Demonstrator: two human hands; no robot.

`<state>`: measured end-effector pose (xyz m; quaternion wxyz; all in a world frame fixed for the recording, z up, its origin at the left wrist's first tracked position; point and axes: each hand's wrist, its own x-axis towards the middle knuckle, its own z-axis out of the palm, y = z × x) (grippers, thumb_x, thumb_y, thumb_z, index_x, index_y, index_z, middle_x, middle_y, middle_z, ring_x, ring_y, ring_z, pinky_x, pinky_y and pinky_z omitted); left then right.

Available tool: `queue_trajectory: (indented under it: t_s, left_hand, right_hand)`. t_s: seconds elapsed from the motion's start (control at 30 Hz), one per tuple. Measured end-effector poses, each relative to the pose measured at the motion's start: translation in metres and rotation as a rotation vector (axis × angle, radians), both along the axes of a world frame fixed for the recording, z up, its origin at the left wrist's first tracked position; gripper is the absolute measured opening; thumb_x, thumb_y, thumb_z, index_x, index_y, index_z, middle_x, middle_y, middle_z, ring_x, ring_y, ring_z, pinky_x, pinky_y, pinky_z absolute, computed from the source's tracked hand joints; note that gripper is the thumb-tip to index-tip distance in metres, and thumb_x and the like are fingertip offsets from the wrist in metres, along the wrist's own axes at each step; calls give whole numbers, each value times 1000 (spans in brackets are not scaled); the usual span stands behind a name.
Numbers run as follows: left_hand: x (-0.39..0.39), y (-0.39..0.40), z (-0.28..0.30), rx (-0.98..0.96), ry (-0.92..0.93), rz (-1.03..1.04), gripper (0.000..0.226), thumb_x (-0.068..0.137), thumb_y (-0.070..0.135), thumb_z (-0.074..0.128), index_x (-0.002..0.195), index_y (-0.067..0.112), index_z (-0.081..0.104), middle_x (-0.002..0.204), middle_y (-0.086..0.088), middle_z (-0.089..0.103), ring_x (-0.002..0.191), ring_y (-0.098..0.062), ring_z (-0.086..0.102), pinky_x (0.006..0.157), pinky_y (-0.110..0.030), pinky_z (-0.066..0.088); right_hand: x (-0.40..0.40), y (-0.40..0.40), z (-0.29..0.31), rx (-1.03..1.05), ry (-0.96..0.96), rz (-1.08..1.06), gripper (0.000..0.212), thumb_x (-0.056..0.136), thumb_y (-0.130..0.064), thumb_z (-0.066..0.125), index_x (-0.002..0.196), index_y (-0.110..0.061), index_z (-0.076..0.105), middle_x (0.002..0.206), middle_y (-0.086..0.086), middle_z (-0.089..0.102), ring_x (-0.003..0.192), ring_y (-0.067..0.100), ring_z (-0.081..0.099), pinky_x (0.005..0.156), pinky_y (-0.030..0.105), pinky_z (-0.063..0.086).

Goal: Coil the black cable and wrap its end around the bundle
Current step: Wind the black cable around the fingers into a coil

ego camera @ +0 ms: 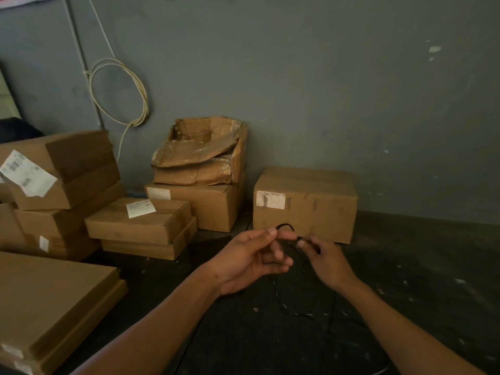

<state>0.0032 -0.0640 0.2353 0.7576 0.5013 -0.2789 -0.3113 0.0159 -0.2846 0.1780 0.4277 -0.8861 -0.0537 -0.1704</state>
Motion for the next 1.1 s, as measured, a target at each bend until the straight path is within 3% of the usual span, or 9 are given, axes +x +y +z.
queue_trajectory:
  t_s: [0.13,0.2,0.3,0.4,0.5,0.67,0.87,1.0,1.1]
  left_hand:
    - [4,-9,9,-70,14,-29,37,95,32,57,127,15,64,78,-4,71,98,-25,70,92,-49,52]
    - [10,-12,14,-109,21,-32,38,96,33,56,132,20,61,97,-9,75,111,-30,66,94,-58,49]
    - [22,-15,25,-111,2,-13,34,98,33,54,130,28,62,132,-12,63,127,-34,55,97,-64,45]
    - [32,-15,33,-57,-45,26,32,96,38,56,127,37,64,141,-8,57,129,-34,53,103,-77,24]
    - [41,-13,34,48,-102,79,31,95,43,52,124,44,64,139,-3,59,129,-36,52,100,-82,2]
    - [52,-4,26,133,-104,92,37,94,48,50,130,48,57,145,1,54,139,-42,32,101,-80,-6]
    - [57,5,9,174,-99,140,43,89,51,54,131,48,56,153,2,42,145,-47,17,105,-79,-5]
    - [53,7,2,208,-69,101,45,88,47,57,133,42,57,151,1,45,143,-38,28,114,-69,6]
    - [46,4,-4,222,-85,50,46,94,36,54,138,23,56,144,-5,54,135,-23,45,119,-53,16]
  right_hand:
    - [-8,12,-10,3,46,63,16,98,-32,50,95,-30,66,85,1,70,75,20,66,73,44,55]
    - [-11,20,-13,-10,61,106,17,99,-34,48,100,-34,66,88,0,72,77,21,68,74,43,56]
    - [-17,36,-13,-95,106,170,16,99,-40,46,100,-42,63,85,-2,70,73,15,67,73,37,57]
    - [-24,49,-10,-170,134,260,21,99,-43,44,110,-38,61,90,-3,69,75,8,66,71,33,56]
    - [-34,58,-4,-269,143,310,25,100,-42,43,120,-37,57,83,-9,62,64,-4,58,60,18,41]
    - [-49,64,12,-358,98,374,22,100,-38,46,117,-32,58,81,-14,58,68,-4,54,63,16,38]
    - [-61,58,45,-391,57,443,19,98,-39,49,107,-32,64,88,-12,66,78,-1,62,72,25,53]
    - [-58,46,78,-328,52,412,10,95,-38,55,97,-37,64,75,-8,66,61,3,61,53,23,50]
    - [-54,35,104,-355,22,368,10,93,-35,59,85,-41,61,71,-20,65,54,-7,56,46,13,42]
